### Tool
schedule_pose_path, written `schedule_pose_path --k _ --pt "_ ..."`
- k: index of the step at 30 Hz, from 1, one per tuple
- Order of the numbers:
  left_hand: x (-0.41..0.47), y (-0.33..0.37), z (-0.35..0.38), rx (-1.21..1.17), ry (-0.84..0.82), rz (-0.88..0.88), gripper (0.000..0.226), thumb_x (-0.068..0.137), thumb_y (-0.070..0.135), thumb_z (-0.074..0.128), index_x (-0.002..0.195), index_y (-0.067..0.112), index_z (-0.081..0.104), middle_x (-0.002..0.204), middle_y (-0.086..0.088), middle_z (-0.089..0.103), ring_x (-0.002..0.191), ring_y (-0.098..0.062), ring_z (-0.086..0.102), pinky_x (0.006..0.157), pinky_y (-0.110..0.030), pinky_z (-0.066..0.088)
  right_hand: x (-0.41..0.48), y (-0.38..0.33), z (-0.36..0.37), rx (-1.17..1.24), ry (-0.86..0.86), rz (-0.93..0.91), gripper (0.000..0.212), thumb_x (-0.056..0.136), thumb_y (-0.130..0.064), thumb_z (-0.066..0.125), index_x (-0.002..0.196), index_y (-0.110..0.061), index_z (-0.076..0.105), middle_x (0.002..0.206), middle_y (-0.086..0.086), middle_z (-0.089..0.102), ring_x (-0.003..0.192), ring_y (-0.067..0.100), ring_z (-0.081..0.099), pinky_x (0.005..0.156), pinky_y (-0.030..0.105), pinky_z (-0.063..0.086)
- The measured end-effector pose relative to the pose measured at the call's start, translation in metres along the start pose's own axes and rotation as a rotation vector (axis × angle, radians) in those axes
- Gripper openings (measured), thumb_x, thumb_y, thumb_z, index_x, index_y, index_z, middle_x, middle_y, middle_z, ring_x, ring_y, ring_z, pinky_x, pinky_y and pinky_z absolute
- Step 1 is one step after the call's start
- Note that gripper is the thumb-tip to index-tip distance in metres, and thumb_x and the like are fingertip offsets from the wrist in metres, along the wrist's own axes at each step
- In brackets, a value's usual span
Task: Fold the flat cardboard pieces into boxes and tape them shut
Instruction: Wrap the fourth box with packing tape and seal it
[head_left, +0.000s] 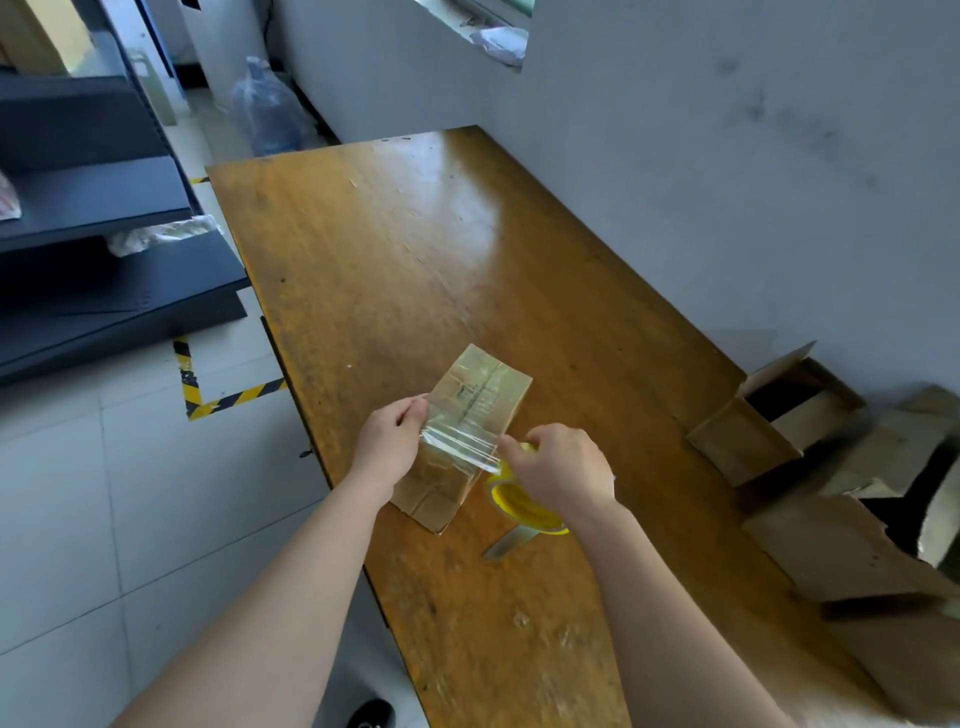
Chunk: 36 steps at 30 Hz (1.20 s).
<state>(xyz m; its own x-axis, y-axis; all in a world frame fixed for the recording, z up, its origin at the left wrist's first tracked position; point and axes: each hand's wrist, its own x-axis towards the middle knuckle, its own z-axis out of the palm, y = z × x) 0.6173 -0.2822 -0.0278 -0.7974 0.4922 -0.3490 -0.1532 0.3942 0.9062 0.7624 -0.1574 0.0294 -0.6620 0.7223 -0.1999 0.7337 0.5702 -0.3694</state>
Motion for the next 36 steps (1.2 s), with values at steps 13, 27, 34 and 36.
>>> schedule_pose_path --k 13,27,34,36 --pt "0.003 -0.006 -0.002 0.172 -0.023 0.130 0.038 0.102 0.040 0.038 0.131 0.027 0.058 0.117 0.015 0.060 0.103 -0.002 0.051 0.074 -0.011 0.038 -0.014 0.010 0.035 0.026 0.061 -0.051 0.046 0.096 -0.055 0.040 0.067 -0.020 0.050 0.058 -0.005 0.053 0.049 0.011 0.050 0.043 0.022 0.036" --pt "-0.042 -0.005 0.010 0.815 0.430 0.721 0.025 0.091 0.028 0.057 0.111 0.016 0.066 0.105 -0.006 0.061 0.095 -0.025 0.056 0.075 -0.037 0.042 -0.016 -0.008 0.042 0.126 -0.085 0.080 0.047 0.099 -0.053 0.034 0.071 -0.019 0.052 0.068 -0.002 0.058 0.061 0.012 0.056 0.050 0.024 0.039" --pt "-0.039 -0.003 -0.016 0.825 0.261 0.608 0.030 0.090 0.022 0.064 0.119 0.016 0.068 0.126 -0.002 0.064 0.122 -0.024 0.054 0.093 -0.043 0.040 -0.028 -0.028 0.047 0.629 -0.356 0.061 0.019 0.094 -0.030 0.050 0.080 -0.022 0.059 0.072 -0.003 0.052 0.066 0.012 0.047 0.056 0.024 0.036" --pt "-0.028 0.002 -0.027 0.796 0.186 0.560 0.034 0.095 0.022 0.057 0.128 0.018 0.062 0.137 0.002 0.057 0.133 -0.018 0.045 0.105 -0.041 0.033 -0.038 -0.033 0.049 0.815 -0.387 0.055 0.014 0.093 -0.029 0.053 0.097 -0.025 0.066 0.089 -0.003 0.063 0.081 0.013 0.056 0.067 0.026 0.042"
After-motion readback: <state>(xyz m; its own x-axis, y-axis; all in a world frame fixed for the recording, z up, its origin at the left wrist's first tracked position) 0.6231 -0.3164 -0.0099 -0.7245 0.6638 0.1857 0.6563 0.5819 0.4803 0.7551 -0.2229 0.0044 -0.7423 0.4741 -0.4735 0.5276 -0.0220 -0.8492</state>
